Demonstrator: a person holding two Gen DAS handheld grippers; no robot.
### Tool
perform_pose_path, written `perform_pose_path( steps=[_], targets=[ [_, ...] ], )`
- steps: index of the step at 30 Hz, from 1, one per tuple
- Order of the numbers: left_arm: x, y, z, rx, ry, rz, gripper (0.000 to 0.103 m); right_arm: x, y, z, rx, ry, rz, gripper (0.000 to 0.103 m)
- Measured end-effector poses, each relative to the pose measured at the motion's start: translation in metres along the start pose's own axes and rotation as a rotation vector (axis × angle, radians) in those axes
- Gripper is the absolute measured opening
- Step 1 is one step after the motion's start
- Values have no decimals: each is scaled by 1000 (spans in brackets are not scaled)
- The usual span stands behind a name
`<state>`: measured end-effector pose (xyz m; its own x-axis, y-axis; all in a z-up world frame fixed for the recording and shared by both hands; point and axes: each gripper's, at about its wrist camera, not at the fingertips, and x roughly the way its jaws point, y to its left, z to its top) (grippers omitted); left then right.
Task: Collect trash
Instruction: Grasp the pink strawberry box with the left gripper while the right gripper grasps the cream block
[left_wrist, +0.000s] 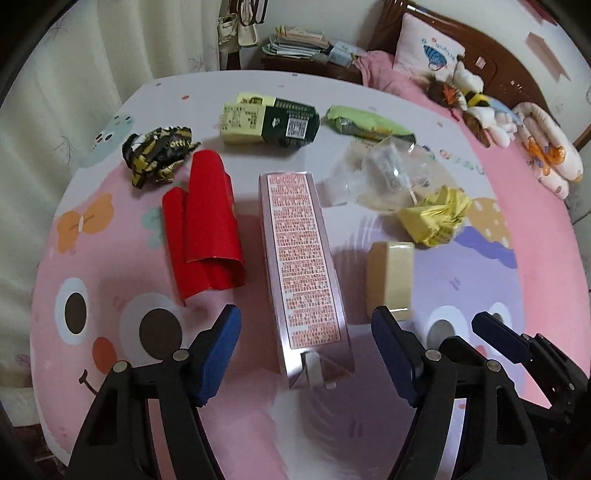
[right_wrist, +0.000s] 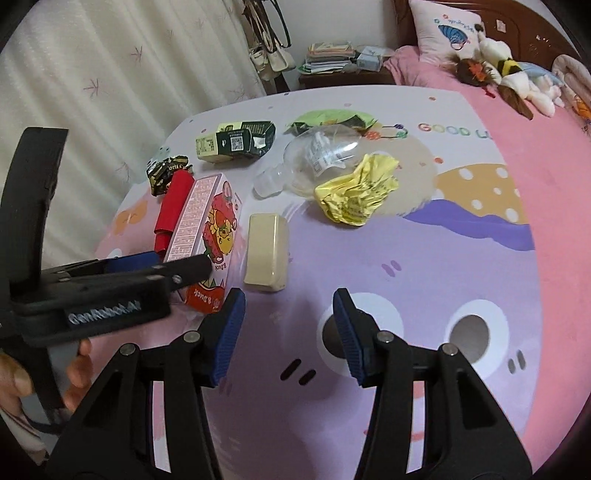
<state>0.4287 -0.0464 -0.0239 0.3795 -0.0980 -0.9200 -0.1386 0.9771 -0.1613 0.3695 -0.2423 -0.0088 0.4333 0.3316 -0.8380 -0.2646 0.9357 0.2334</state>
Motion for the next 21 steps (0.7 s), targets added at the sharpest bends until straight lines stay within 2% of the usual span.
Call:
perform_pose_path(
  steps=[2,4,11,15,19,21],
  targets=[
    [7,-2,0,-5,7,9,61,6,2,1,-6,8,9,47],
    [13,-1,2,-24,22,-5,44,14,3,2,-11,17,18,47],
    [11,2,3,-31,-33,27,40,36,12,9,-21,35,12,47],
    [6,14,3,-70,-44,20,40,54,17,15,-27,47,-7,47],
    [-2,23,-3,-56,-54,31,40,65,23,22,-27,42,-19,47],
    [-3,23,-7,-42,-55,35,40,69,26,25,-33,40,-30,37]
  ],
)
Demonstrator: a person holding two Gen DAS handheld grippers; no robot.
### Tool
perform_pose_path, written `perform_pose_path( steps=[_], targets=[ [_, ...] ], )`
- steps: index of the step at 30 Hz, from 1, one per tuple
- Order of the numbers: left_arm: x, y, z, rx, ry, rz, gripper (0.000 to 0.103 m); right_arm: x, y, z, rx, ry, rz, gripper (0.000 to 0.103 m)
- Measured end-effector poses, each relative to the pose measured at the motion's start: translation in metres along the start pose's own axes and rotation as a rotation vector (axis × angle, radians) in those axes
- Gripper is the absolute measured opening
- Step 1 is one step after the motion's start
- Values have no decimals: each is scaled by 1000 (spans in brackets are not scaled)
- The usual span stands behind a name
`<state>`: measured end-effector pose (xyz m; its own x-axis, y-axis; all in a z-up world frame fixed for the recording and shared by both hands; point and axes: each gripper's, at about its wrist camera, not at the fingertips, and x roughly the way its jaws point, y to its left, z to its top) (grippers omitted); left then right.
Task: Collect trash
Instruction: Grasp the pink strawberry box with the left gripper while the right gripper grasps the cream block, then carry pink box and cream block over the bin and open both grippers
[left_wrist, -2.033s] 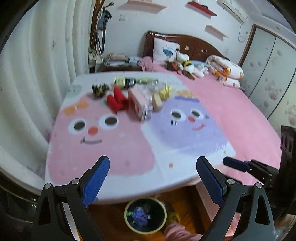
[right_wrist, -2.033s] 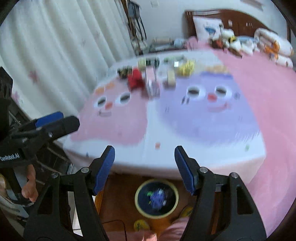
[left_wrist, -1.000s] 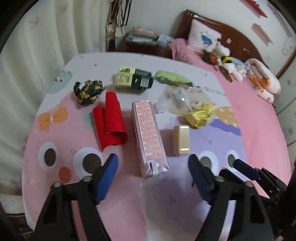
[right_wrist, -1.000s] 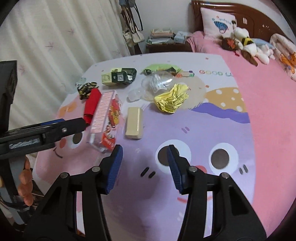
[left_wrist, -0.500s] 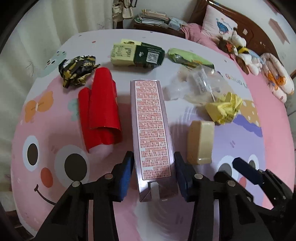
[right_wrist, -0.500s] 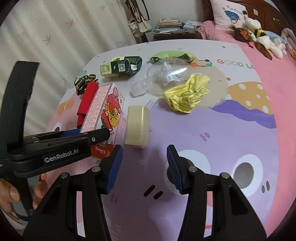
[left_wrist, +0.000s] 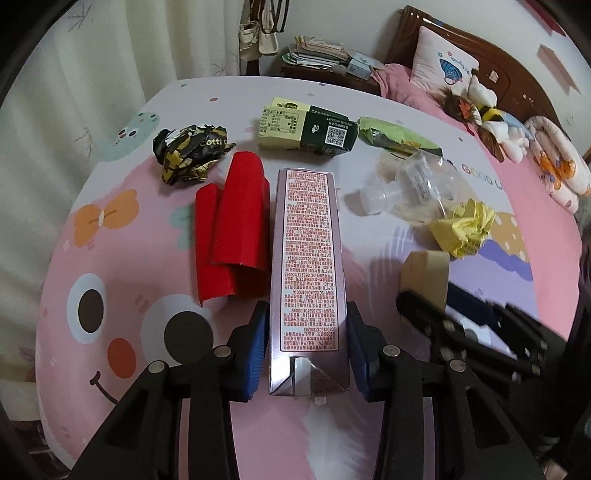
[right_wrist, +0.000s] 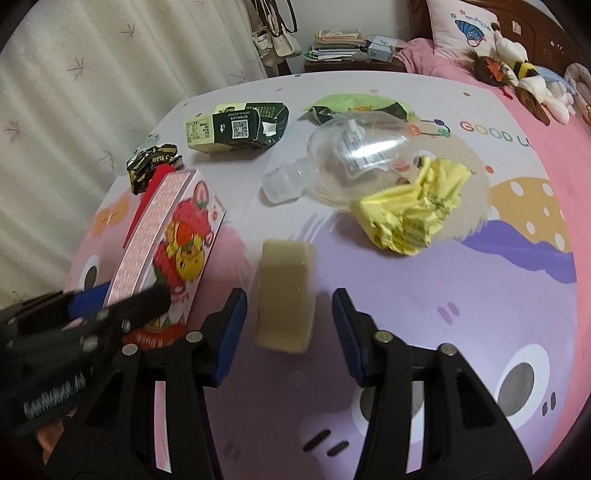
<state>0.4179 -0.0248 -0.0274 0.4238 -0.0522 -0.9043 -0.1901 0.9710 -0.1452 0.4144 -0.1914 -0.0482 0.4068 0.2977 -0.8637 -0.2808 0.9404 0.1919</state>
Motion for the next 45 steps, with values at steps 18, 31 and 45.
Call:
perform_pose_path(
  steps=[18,31,45],
  targets=[
    [-81,0,-48,46,-109,-89,39,-80,-4,-31,116,-123,76,22],
    [-185,18,-120,146,-177,-164,39,-179,39,-99,181,-204,123,22],
    [-266,74,-224,319,-195,-198,39,-239,118,-212,245,-214,76,22]
  ],
)
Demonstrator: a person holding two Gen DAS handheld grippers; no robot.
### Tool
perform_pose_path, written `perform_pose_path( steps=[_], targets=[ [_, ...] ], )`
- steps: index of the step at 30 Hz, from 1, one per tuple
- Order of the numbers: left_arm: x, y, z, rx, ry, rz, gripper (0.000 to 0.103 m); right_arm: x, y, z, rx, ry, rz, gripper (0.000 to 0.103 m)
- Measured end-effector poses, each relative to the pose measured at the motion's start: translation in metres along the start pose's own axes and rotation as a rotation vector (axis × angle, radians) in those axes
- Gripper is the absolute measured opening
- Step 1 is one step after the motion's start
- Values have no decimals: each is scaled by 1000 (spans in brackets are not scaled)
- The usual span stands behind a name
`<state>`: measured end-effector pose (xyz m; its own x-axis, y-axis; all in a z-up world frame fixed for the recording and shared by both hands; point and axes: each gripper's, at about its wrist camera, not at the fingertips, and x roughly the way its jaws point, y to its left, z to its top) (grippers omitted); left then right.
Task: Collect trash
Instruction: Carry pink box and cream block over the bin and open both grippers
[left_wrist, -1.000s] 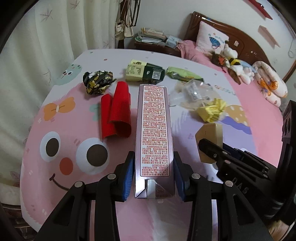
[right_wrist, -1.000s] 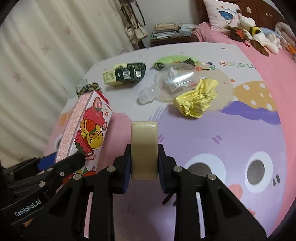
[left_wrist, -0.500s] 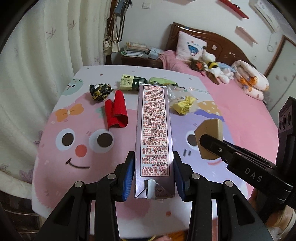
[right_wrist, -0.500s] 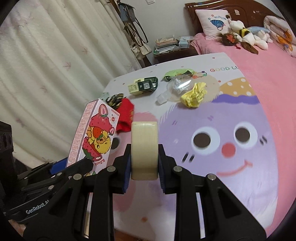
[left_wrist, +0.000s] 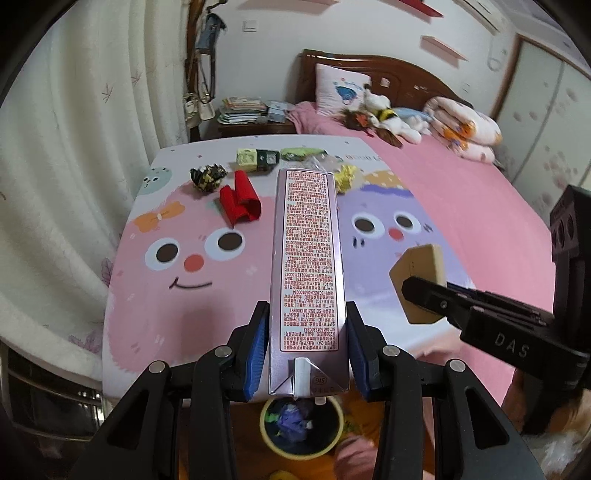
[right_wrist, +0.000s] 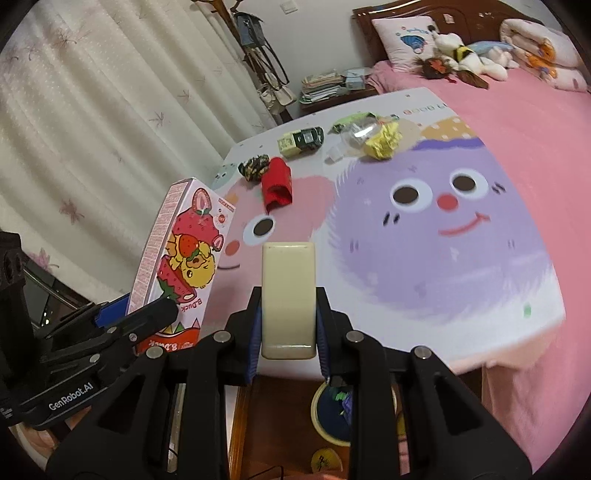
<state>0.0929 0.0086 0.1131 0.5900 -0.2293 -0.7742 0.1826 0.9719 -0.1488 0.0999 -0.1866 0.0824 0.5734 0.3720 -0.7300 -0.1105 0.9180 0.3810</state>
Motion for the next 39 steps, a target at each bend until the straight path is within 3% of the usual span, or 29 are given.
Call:
perform_pose_path(
  steps=[9,18,23,32,39],
  targets=[
    [-13,6,-84,83,108,-66,39,-2,8,-83,73,70,-46,22],
    [30,3,-164,73,273,-103,39,37,-6,-156,51,190,-115,22],
    [73,2,-206,44,341,-103,39,81,-30,-200,24,287,-143,22],
    [205,19,-274,-44,451,-90,40,192,-92,-275,11,447,-153,22],
    [279,24,-308,-25,491,-91,41,257,-124,-308,-4,502,-125,22]
  ],
)
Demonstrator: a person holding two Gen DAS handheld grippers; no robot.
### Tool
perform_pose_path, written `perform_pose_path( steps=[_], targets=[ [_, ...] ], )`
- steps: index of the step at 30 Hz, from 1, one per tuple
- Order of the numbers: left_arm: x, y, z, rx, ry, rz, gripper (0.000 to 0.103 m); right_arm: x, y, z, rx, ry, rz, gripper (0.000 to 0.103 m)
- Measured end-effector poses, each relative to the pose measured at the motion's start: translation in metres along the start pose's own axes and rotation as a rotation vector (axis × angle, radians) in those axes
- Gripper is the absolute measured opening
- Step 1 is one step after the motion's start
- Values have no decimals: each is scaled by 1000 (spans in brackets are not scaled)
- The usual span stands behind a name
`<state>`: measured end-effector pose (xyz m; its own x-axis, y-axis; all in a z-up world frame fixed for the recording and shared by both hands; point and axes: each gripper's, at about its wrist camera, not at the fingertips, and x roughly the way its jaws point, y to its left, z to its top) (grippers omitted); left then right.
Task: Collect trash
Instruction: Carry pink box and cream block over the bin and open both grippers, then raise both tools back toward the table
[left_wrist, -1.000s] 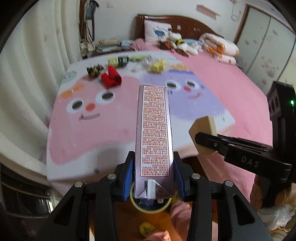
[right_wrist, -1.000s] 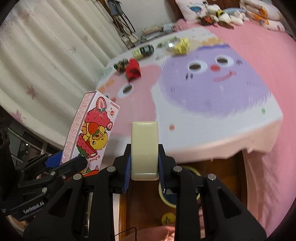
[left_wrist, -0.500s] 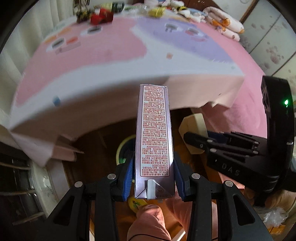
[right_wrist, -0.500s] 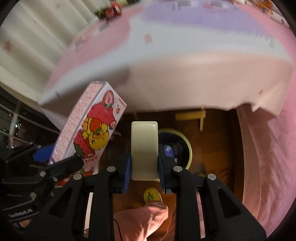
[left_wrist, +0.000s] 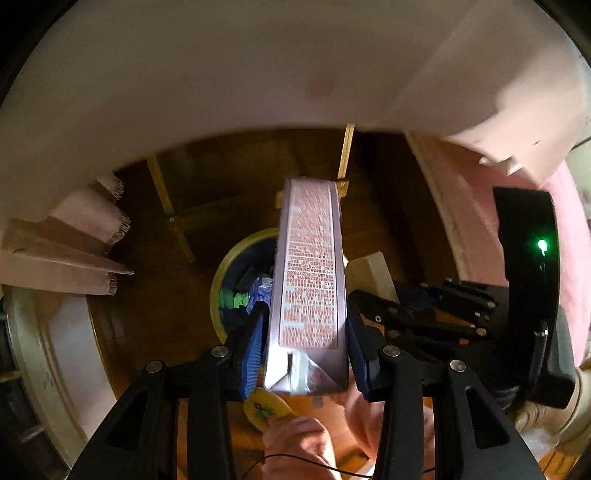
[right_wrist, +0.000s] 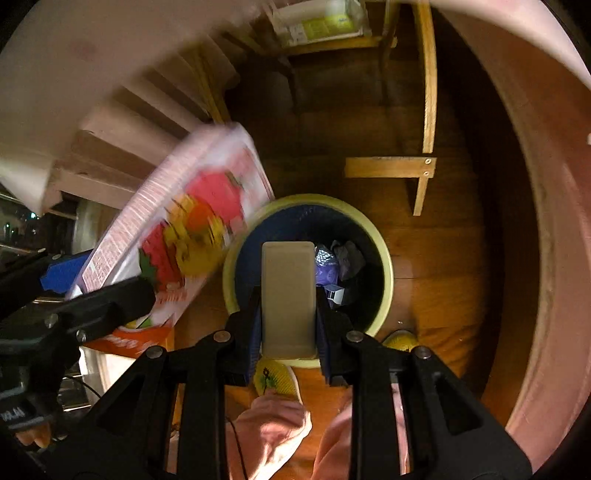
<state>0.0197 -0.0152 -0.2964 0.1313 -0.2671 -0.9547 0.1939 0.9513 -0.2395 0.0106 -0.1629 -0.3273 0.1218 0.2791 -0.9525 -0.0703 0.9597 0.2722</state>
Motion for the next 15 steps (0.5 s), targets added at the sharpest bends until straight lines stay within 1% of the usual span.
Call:
perform_pose_path(
  steps=[2,3,4,5,6,7,11,15],
  targets=[
    [20,0,3,11,22,20,45,17,-9,3,22,13,22,23],
    [26,0,3,17,24,30,50,21,-12,4,27,13,27,23],
    [31,0,4,25,21,46,59,24,-13,5,29,9,25,25],
    [35,-1,5,31,18,62,66,26,-15,6,32,2,24,33],
    [38,-1,7,32,14,74,78,27,-17,6,34,-3,28,40],
    [39,0,7,32,8,80,83,28,-19,9,39,-7,31,41],
    [35,9,11,10,-27,102,85,27,-21,8,51,-10,25,42],
    [20,17,14,-26,-64,117,85,21,-22,9,47,-14,9,44]
  ],
)
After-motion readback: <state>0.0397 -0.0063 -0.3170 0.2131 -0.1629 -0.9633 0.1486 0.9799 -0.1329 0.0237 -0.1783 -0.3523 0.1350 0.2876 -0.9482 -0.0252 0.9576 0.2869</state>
